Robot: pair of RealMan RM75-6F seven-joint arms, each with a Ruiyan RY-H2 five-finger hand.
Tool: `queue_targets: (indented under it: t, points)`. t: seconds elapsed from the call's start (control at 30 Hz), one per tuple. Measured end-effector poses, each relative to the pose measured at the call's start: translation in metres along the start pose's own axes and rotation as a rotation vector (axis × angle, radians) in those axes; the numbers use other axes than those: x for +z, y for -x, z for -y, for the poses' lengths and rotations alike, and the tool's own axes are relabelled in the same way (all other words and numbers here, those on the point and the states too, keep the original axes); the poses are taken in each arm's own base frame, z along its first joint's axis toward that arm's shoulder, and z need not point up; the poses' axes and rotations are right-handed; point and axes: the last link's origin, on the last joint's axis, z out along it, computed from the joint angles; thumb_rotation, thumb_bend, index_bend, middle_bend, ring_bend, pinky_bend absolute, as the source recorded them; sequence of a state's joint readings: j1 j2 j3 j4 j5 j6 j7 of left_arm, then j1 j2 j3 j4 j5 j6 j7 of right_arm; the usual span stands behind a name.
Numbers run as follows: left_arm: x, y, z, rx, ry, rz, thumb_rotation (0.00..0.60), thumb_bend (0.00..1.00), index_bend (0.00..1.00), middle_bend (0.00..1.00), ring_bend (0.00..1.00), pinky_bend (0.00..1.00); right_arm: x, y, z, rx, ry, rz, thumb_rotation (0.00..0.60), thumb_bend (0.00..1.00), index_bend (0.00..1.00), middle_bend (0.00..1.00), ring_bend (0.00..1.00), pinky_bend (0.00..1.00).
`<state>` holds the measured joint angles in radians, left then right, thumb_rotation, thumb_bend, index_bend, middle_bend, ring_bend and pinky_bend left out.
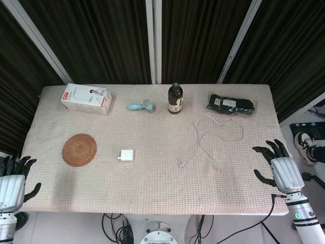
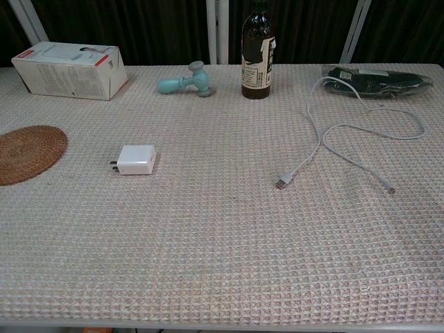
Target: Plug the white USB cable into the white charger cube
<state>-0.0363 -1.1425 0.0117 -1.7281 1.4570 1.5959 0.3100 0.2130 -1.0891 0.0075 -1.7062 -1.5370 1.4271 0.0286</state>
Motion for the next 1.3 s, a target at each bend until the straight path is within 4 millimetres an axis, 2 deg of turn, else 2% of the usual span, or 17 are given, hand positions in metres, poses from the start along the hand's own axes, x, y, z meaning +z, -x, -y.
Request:
queue_targets:
  t: [0.4,0.63,0.83,1.0,1.17,1.3]
  points:
    - [0.000,0.001,-0.003,-0.012,0.012,-0.008,0.600,0.22,0.23,0.16,0.00,0.00,0.008,0.001,0.011,-0.019,-0.057,0.024,0.600,0.21,0.22,0.31,0.09,0.00]
    - [0.001,-0.001,-0.008,-0.015,0.033,-0.016,0.600,0.22,0.23,0.16,0.00,0.00,0.040,0.009,0.041,-0.094,-0.202,0.097,0.600,0.21,0.22,0.30,0.08,0.00]
    - [0.000,-0.002,-0.009,-0.020,0.032,-0.021,0.600,0.22,0.23,0.16,0.00,0.00,0.083,0.034,0.090,-0.233,-0.385,0.197,0.600,0.25,0.29,0.30,0.07,0.00]
    - [0.000,0.000,-0.007,-0.026,0.027,-0.011,0.600,0.22,0.23,0.16,0.00,0.00,0.114,0.069,0.134,-0.318,-0.512,0.250,0.600,0.26,0.34,0.32,0.07,0.01]
    - [0.000,0.003,-0.004,-0.036,0.017,-0.005,0.600,0.22,0.23,0.16,0.00,0.00,0.132,0.103,0.149,-0.384,-0.529,0.270,0.600,0.26,0.39,0.33,0.07,0.01]
    - [0.000,0.006,-0.001,-0.043,0.010,0.008,0.600,0.22,0.23,0.16,0.00,0.00,0.138,0.121,0.153,-0.393,-0.516,0.278,0.600,0.26,0.41,0.33,0.07,0.01]
